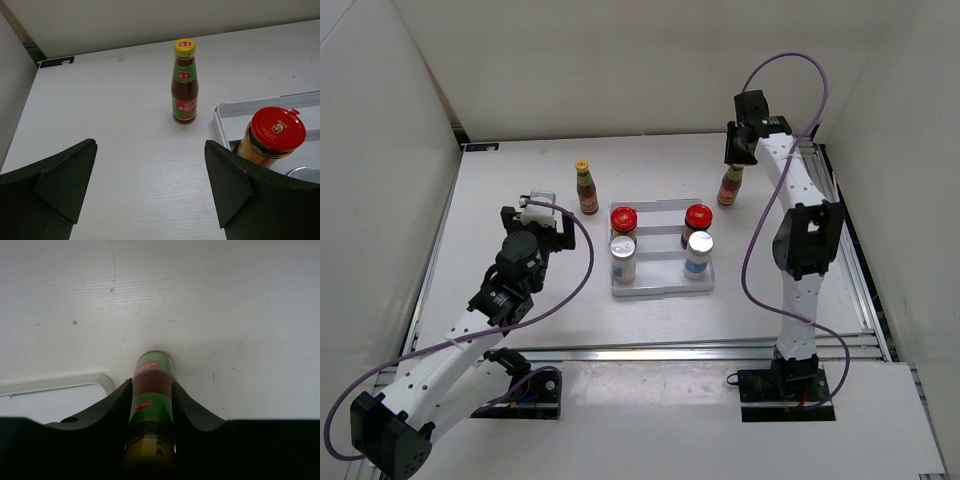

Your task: Organize the condiment bottles

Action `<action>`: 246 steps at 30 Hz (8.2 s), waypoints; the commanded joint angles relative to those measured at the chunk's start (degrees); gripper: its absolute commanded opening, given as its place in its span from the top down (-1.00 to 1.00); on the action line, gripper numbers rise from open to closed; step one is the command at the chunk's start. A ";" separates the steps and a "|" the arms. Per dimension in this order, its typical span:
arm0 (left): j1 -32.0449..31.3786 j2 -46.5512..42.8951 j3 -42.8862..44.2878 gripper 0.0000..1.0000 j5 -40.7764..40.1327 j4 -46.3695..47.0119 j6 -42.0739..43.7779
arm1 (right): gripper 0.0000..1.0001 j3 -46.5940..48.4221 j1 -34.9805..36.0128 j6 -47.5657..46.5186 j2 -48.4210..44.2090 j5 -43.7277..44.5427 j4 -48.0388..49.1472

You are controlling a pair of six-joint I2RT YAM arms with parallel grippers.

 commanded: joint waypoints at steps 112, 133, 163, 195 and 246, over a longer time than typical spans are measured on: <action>15.33 65.16 58.50 -0.04 26.20 -23.07 -10.24 | -1.00 -56.52 11.68 1.26 -77.77 -16.95 -7.11; 10.77 53.47 62.89 0.78 28.83 -21.58 -10.23 | -1.00 -58.19 11.68 3.98 -77.77 -20.12 -6.06; 7.07 59.09 58.76 0.78 40.96 -16.22 -10.23 | -1.00 -59.51 11.68 2.84 -78.91 -20.03 -6.06; 6.02 63.05 59.29 -0.31 31.56 -22.90 -8.03 | -1.00 -59.51 11.68 2.84 -79.44 -20.03 -7.11; 4.35 -18.34 -3.29 -1.00 -5.26 -14.64 -8.47 | -1.00 -63.11 11.68 17.78 -78.63 24.77 -9.31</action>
